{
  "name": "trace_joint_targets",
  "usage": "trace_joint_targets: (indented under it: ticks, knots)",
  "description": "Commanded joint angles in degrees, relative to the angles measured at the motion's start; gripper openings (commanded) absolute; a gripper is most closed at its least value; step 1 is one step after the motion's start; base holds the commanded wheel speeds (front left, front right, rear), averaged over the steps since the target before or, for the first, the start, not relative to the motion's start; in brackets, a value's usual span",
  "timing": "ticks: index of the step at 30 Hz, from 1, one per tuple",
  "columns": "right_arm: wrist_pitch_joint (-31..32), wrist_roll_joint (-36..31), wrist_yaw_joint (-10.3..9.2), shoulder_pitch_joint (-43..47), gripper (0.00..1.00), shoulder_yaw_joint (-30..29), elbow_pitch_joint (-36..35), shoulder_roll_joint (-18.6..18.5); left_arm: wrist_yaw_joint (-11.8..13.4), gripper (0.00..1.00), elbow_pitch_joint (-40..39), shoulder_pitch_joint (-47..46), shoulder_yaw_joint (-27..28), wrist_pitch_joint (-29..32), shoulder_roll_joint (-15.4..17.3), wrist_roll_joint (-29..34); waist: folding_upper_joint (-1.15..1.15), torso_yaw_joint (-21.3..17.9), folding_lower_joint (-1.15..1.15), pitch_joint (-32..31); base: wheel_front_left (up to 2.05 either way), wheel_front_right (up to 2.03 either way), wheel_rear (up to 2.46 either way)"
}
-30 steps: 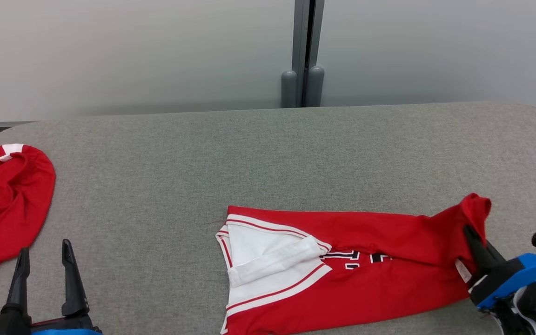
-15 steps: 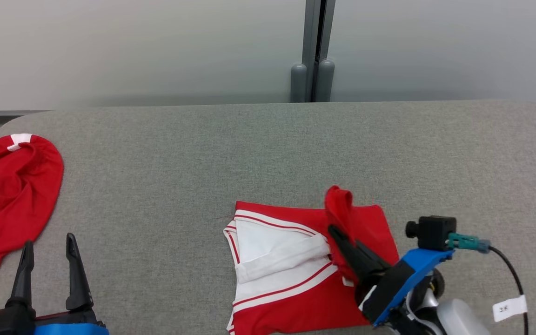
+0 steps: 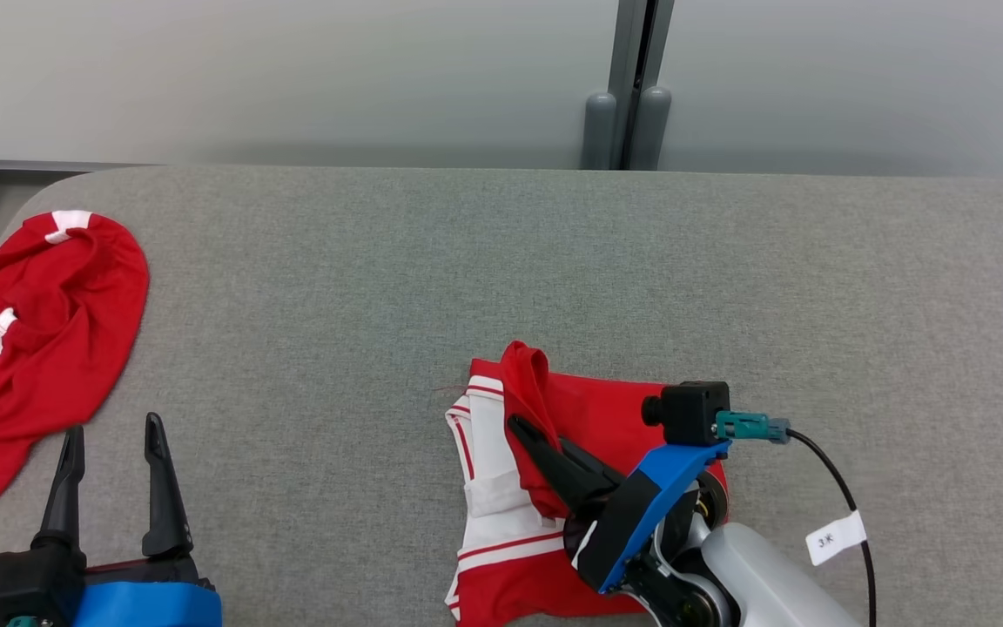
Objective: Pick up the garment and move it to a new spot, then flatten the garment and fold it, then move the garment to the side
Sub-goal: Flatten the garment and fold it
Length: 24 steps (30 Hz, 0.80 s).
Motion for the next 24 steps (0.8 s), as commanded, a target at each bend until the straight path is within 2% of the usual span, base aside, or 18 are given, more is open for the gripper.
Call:
trace_joint_targets:
  ticks: [1,2,3,4,5,12,17,24]
  knots:
    - [-1.85,1.5,0.03,-2.03,0.0,1.28,3.32,-0.06,-0.43,1.0,0.24,-1.2,-0.29,-0.26,0.08,0.25,-0.01,0.41,-0.01,0.29,0.0,0.0,0.0]
    - [-2.74,1.93,0.03,-2.93,0.31,2.05,4.96,-0.05,-0.43,1.0,0.33,-1.34,-0.36,-0.27,0.08,0.26,-0.01,0.51,-0.01,0.34,0.0,0.0,0.0]
    - [-2.74,1.93,0.03,-2.93,0.31,2.05,4.96,-0.05,-0.43,1.0,0.33,-1.34,-0.36,-0.27,0.08,0.26,-0.01,0.51,-0.01,0.34,0.0,0.0,0.0]
    - [-3.76,2.44,0.03,-3.7,0.82,2.58,6.33,-0.05,-0.43,1.0,0.41,-1.4,-0.38,-0.27,0.08,0.26,-0.01,0.56,-0.01,0.36,0.0,0.0,0.0]
    - [-4.81,2.67,0.03,-4.41,1.0,3.03,7.87,-0.1,-0.43,1.0,0.5,-1.37,-0.38,-0.27,0.09,0.26,-0.01,0.59,-0.01,0.35,0.0,0.0,0.0]
    - [-12.73,2.2,0.03,-6.55,1.0,1.77,14.2,-0.57,-0.44,1.0,1.01,0.23,0.42,-0.27,0.17,0.33,-0.01,-0.71,-0.01,-1.28,0.0,0.0,0.0]
    - [-17.56,-0.27,0.03,-5.06,1.0,-1.33,13.96,-5.59,-0.41,1.0,0.84,1.16,0.74,-0.27,0.19,0.61,-0.01,-1.97,-0.01,-2.64,0.0,0.0,0.0]
    - [-20.33,-7.19,0.03,0.45,1.0,-8.52,8.62,-12.11,-0.28,1.0,1.03,2.11,1.08,-0.27,0.13,0.95,-0.01,-3.09,-0.01,-4.33,0.0,0.0,0.0]
